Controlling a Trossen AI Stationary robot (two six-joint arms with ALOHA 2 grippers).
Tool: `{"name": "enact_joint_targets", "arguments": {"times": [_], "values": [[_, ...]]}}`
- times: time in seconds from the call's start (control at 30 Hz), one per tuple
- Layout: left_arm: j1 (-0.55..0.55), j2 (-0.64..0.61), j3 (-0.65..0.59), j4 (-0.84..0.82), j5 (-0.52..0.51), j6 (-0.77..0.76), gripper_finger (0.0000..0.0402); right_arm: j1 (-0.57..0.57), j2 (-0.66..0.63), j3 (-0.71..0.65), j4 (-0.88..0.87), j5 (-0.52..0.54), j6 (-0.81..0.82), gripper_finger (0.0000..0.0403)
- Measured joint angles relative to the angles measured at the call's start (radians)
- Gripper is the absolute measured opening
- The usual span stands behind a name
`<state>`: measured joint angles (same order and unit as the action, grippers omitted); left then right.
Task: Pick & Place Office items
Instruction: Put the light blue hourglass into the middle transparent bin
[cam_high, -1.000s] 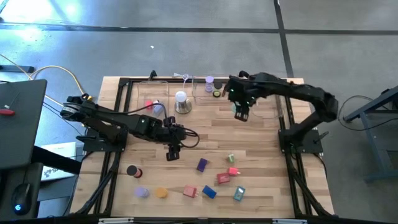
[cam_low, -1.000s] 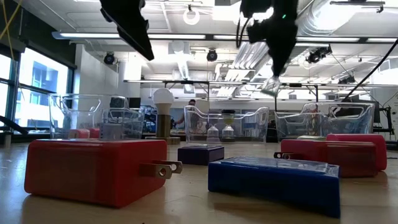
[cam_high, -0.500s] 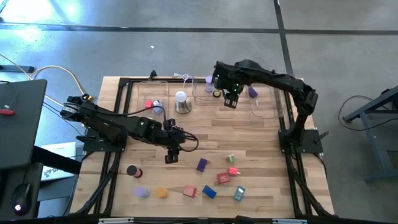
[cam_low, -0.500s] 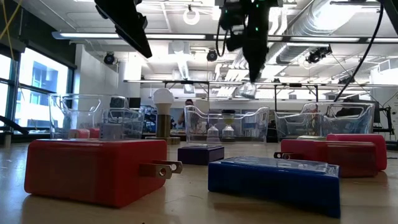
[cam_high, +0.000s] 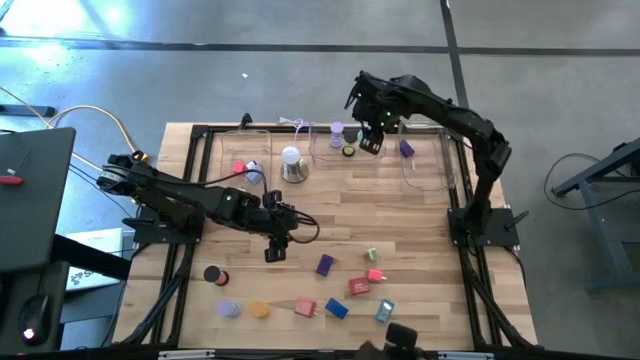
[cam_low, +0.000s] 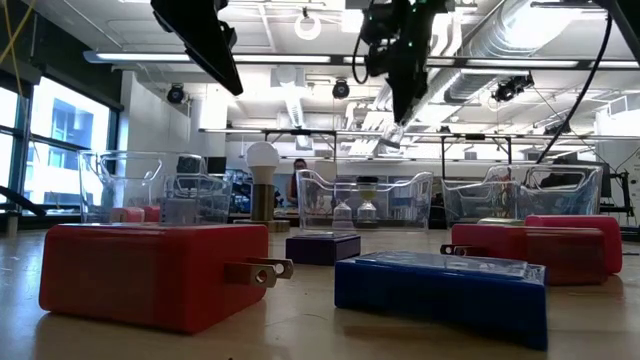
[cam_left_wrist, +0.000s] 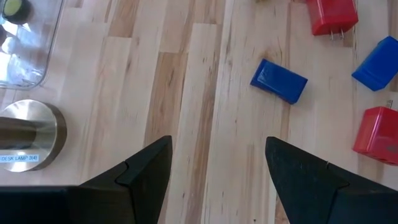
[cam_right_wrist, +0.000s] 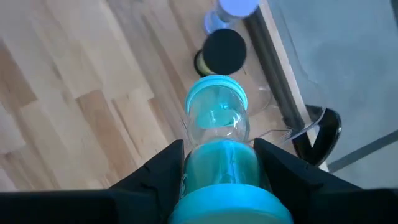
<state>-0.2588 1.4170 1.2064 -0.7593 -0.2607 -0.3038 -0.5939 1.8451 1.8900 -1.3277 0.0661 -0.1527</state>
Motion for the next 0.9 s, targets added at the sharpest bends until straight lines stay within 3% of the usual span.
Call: {"name": "enact_joint_targets", "arguments": {"times": [0.17, 0.9], "values": [[0.000, 0.000, 0.000, 0.000, 0.000, -0.001, 0.0250, -0.045, 0.056, 0.000, 0.002, -0.049, 0.030, 0.0172], [0.000, 0.000, 0.000, -0.004, 0.000, -0.003, 0.0250, -0.109, 0.250, 0.000, 0.004, -0.046, -0.029, 0.0172]]}}
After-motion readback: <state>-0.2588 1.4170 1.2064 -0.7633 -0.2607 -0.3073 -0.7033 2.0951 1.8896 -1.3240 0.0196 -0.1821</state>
